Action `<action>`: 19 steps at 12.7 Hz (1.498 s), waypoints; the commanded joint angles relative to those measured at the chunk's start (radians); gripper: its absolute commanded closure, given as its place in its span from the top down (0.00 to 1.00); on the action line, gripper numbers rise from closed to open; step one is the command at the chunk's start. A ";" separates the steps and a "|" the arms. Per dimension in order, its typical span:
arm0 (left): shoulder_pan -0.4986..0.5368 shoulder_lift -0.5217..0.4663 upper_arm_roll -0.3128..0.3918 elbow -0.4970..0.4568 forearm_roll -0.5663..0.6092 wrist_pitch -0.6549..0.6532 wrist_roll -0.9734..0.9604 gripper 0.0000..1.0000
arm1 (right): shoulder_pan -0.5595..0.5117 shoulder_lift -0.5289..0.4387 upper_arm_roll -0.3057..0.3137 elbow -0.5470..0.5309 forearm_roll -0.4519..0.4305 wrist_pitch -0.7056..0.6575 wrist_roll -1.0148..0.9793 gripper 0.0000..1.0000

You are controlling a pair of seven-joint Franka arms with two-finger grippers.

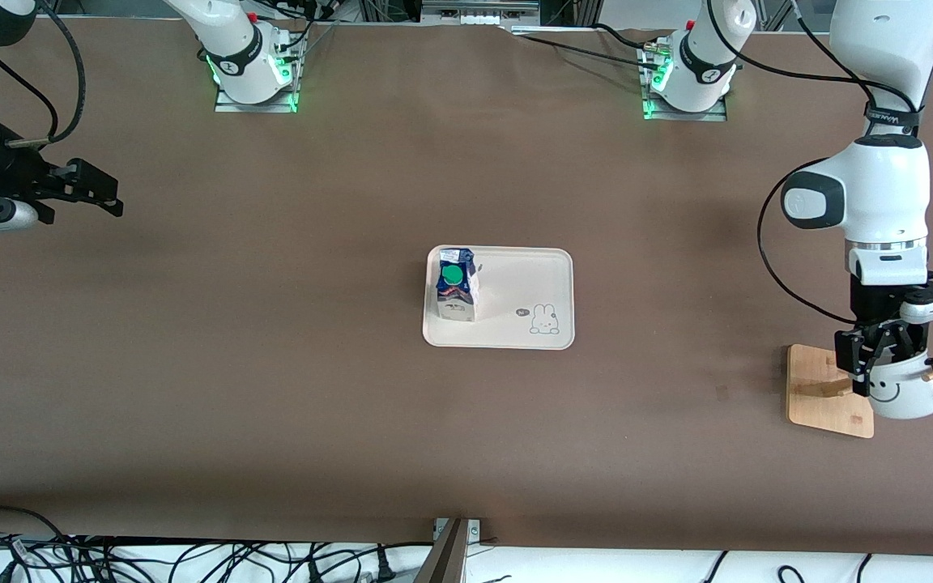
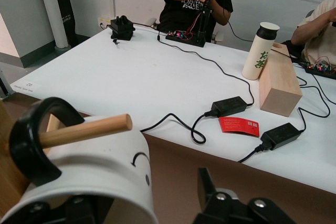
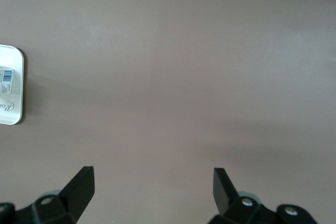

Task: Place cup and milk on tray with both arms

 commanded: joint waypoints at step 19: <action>-0.048 -0.214 -0.030 -0.076 -0.015 -0.230 0.018 0.00 | 0.006 0.011 -0.029 0.077 -0.034 -0.053 0.084 1.00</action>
